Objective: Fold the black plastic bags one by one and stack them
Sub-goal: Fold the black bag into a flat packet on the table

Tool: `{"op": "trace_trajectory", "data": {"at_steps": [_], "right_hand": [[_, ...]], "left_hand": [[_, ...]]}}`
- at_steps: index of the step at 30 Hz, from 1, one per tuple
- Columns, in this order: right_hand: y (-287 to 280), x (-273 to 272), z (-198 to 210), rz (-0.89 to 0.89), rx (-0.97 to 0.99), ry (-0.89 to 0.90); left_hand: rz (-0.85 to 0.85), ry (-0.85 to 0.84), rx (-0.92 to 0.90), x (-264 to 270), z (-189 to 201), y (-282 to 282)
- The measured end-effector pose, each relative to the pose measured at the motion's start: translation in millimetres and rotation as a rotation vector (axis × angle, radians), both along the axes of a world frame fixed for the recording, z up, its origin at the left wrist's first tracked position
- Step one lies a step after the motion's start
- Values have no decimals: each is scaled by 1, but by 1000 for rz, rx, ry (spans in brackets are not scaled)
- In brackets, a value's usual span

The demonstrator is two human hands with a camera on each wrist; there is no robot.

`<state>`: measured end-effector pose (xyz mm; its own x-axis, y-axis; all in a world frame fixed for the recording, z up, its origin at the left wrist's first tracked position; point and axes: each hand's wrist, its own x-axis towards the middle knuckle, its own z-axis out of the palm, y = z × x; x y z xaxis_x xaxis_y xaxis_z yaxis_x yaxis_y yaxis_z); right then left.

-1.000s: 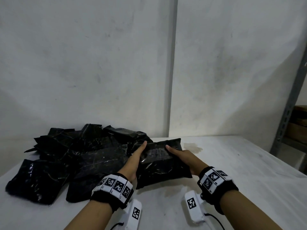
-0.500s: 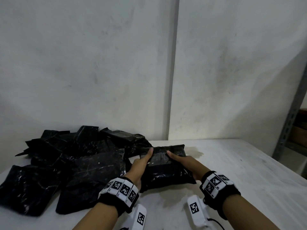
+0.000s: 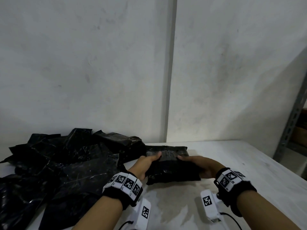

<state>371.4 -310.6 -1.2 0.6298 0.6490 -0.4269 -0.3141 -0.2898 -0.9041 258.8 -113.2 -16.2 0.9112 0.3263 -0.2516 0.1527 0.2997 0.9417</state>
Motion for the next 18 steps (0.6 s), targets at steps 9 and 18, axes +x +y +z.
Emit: {"op": "trace_trajectory", "data": {"at_steps": [9,18], "right_hand": [[18,61,-24,-379,16,-77],[64,100,-38,-470,-217,-410]], "left_hand": [[199,64,875,37,-15,25],[-118,425,1190,55,-24,35]]}}
